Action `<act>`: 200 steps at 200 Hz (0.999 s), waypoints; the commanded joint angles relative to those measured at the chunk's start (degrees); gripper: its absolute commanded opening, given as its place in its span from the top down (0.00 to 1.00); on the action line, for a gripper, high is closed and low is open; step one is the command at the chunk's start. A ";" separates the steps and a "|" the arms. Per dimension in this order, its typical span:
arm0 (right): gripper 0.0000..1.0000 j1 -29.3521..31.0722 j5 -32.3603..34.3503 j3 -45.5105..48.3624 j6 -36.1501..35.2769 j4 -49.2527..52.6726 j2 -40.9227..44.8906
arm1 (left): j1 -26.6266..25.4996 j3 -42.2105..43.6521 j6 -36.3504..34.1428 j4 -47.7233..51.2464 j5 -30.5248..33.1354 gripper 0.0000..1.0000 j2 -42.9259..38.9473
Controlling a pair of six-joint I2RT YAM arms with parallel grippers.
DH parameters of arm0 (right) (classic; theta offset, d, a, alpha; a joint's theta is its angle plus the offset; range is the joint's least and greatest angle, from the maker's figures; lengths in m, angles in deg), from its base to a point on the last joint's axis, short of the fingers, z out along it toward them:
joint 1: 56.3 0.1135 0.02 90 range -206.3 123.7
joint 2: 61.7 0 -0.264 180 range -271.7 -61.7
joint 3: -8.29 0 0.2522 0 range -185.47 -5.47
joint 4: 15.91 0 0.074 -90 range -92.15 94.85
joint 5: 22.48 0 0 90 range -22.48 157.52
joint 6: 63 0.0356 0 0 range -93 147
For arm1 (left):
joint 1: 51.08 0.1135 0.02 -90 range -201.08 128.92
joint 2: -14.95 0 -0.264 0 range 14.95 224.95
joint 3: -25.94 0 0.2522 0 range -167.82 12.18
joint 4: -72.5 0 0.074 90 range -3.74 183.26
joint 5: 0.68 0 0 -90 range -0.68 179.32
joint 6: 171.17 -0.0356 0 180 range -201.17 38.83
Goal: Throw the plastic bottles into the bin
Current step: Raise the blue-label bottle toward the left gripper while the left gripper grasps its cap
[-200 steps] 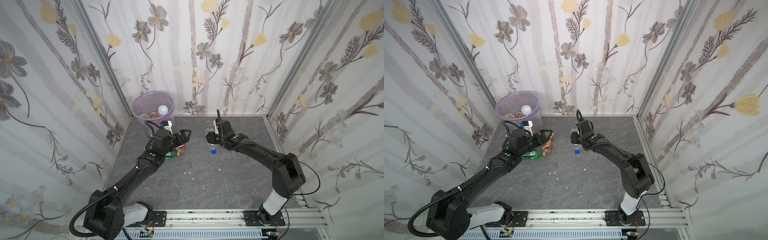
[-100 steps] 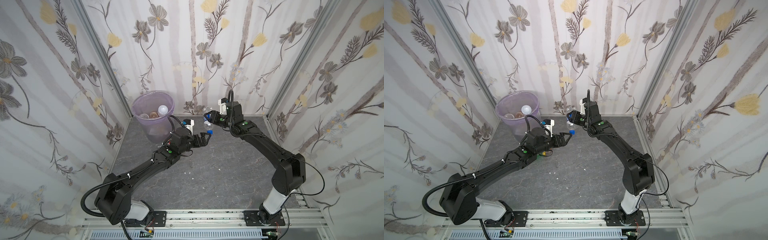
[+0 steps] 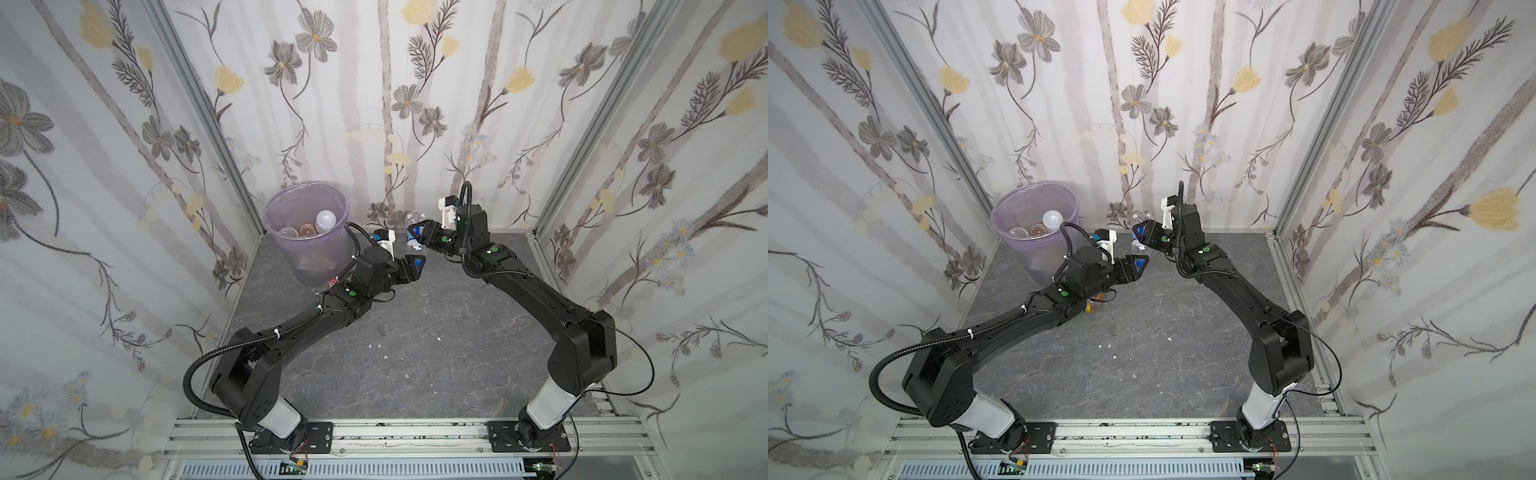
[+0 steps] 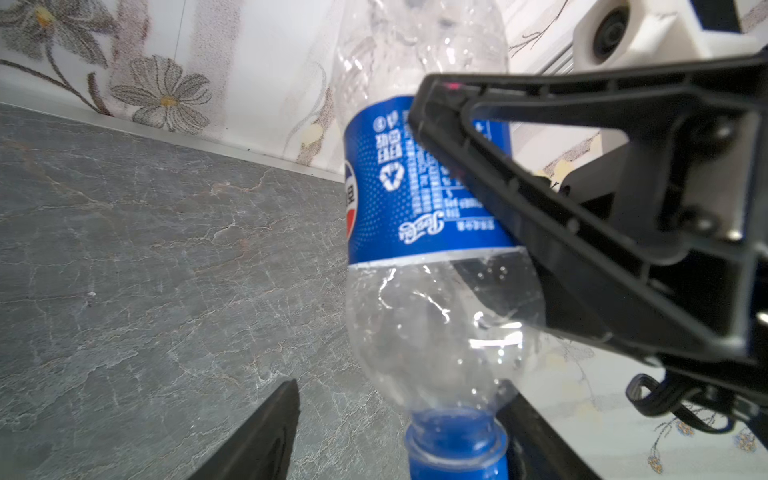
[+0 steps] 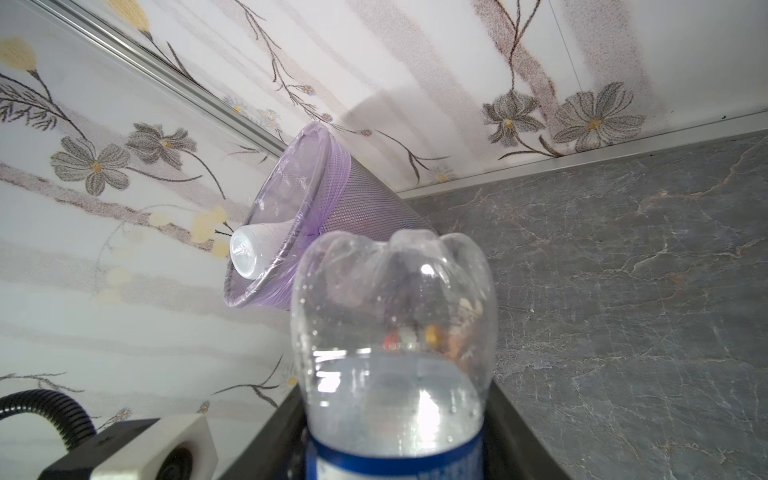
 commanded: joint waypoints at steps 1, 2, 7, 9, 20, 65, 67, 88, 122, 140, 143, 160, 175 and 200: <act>0.45 0.04 -1.16 0.60 1.46 -4.69 0.44 | 0.03 -1.27 1.03 -3.05 0.45 0.34 1.13; 0.45 0.04 -1.17 0.62 1.48 -4.72 0.44 | 0.03 -1.29 1.08 -3.05 0.41 0.34 1.19; 0.45 0.01 -1.24 0.64 1.58 -4.90 0.46 | -0.08 -1.47 1.21 -3.02 0.39 0.37 1.53; 0.45 -0.01 -1.33 0.64 1.59 -4.99 0.37 | 0.00 -1.49 1.37 -3.09 0.37 0.38 1.63; 0.45 -0.03 -1.53 0.64 1.84 -5.26 0.29 | -0.14 -1.56 1.64 -3.19 0.28 0.44 1.97; 0.45 0.11 -1.78 1.58 2.56 -6.85 0.92 | -0.15 -1.49 2.17 -3.58 -0.07 0.55 2.67; 0.45 0.11 -1.79 1.55 2.56 -6.86 0.96 | -0.15 -1.49 2.18 -3.56 -0.07 0.56 2.68; 0.45 0.12 -1.97 1.68 2.60 -6.82 1.05 | -0.24 -1.47 2.03 -3.65 0.23 0.63 2.39; 0.40 0.06 -1.97 2.70 2.21 -6.98 1.82 | -0.25 -0.88 1.56 -3.62 0.92 0.70 1.29; 0.32 0.04 -2.77 3.01 1.74 -7.02 2.34 | -0.12 -0.42 1.48 -3.46 1.11 0.73 0.99; 0.31 0.00 -2.93 3.02 1.63 -7.01 2.48 | -0.11 -0.31 1.48 -3.33 1.11 0.73 0.91; 0.20 -0.09 -3.29 3.06 0.29 -6.74 3.84 | 0.38 0.08 1.66 -2.17 1.65 0.76 0.48; 0.10 -0.16 -3.21 3.02 -1.16 -6.31 5.56 | 1.08 0.43 1.53 -0.52 2.51 0.77 -0.20; 0.00 -0.38 -1.27 3.23 -3.77 -4.93 8.91 | 1.86 0.21 -0.57 3.31 4.53 0.79 -2.48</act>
